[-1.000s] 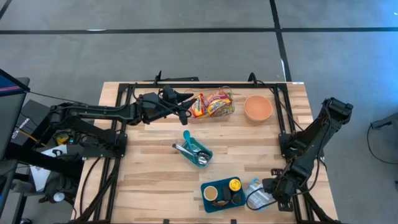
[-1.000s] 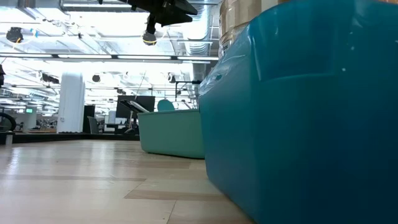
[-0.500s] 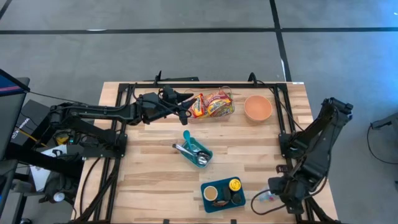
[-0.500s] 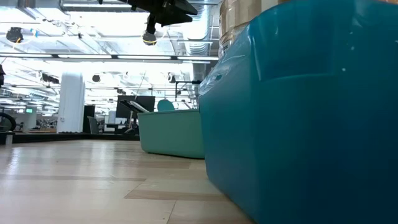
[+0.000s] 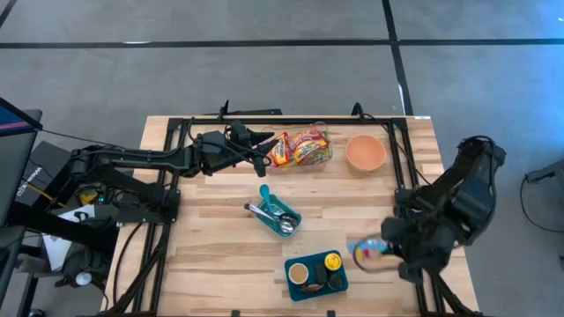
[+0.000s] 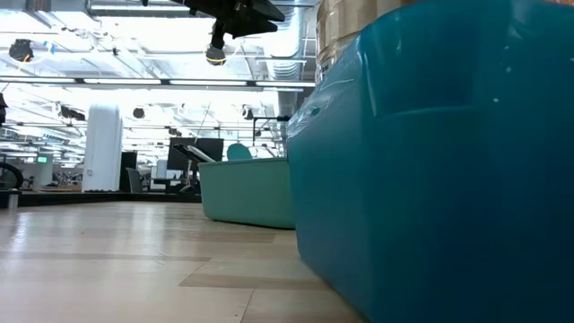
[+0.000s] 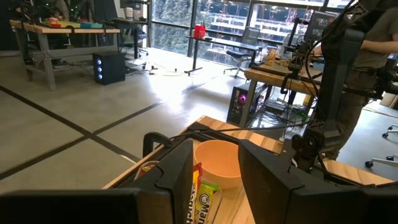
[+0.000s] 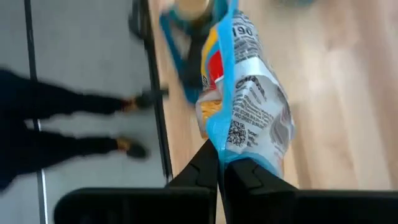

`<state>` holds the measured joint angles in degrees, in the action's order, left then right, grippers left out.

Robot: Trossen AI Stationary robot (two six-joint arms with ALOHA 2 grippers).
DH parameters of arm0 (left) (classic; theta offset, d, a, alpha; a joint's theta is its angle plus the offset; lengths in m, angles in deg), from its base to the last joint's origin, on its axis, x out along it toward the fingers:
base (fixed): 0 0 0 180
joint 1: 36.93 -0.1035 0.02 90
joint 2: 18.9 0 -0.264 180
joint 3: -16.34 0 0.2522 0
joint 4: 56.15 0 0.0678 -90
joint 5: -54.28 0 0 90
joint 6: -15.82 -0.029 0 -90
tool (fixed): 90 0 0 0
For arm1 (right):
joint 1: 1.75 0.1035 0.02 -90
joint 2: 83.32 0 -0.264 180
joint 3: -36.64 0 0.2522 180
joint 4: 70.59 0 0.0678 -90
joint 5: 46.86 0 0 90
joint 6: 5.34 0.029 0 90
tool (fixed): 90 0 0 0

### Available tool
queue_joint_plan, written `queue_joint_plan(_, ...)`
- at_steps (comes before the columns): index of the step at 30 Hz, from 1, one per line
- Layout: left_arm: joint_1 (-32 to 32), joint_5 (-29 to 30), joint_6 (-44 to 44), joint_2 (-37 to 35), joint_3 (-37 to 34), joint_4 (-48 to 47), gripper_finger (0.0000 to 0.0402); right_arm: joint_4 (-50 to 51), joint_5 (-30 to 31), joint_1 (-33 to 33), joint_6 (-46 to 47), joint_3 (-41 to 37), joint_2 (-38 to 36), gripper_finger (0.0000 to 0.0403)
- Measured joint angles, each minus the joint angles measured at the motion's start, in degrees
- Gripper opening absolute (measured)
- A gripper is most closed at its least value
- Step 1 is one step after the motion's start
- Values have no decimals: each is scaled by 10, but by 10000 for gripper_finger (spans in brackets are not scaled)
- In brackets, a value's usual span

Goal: Pick & Place Food Item
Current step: Put the blue noodle pack into the transparent bin

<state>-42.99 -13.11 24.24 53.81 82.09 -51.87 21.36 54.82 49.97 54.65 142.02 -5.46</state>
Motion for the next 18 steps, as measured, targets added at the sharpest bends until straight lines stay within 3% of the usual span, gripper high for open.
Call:
queue_joint_plan(8,0,0,0,0,0,0,121,11,64,-112,-47,61,0,0)
queue_joint_plan(18,0,0,0,0,0,0,121,6,27,-261,-141,62,0,0)
